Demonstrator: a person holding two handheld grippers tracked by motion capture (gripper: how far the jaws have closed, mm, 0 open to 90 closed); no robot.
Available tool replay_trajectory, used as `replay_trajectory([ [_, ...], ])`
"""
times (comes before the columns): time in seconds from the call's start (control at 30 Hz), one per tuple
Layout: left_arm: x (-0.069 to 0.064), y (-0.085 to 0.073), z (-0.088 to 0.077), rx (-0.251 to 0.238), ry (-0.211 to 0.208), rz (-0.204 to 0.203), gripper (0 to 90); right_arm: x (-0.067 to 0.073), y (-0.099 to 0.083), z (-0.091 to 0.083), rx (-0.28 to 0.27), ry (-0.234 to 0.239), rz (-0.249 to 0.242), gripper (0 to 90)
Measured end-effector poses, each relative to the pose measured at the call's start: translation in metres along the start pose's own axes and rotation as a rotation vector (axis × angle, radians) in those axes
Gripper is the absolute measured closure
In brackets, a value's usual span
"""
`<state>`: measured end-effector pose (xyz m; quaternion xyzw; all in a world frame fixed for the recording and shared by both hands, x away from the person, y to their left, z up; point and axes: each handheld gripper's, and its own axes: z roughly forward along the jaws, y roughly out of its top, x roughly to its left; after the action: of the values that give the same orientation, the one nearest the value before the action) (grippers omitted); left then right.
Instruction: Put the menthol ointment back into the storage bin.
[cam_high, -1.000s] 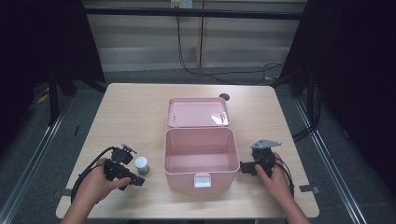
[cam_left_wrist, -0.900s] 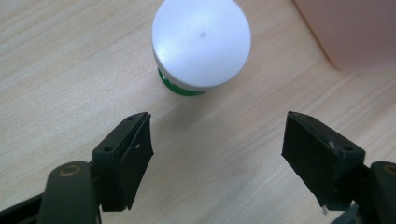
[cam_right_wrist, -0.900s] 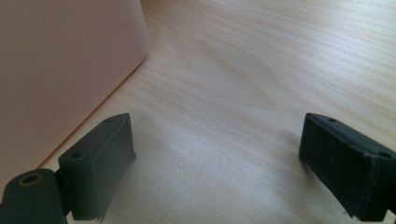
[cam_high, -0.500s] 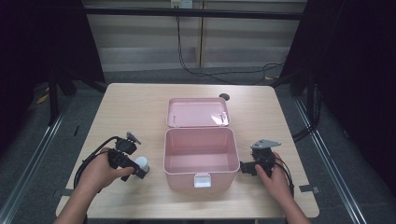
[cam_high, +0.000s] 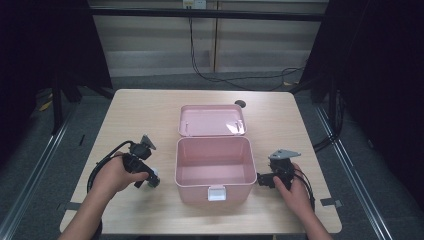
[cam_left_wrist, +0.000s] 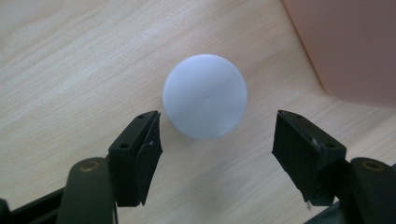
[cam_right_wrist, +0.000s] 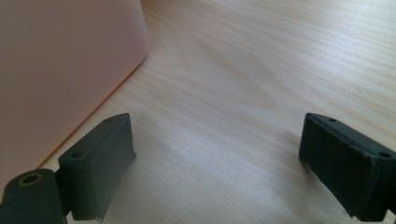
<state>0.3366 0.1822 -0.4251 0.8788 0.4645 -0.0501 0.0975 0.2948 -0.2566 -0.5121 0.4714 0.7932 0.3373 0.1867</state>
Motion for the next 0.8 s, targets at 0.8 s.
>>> replay_trajectory([
  [0.8, 0.004, 0.017, 0.004, 0.032, 0.025, -0.035, 44.7, 0.000, 0.000, 0.000, -0.001, 0.000, 0.000, 9.5],
])
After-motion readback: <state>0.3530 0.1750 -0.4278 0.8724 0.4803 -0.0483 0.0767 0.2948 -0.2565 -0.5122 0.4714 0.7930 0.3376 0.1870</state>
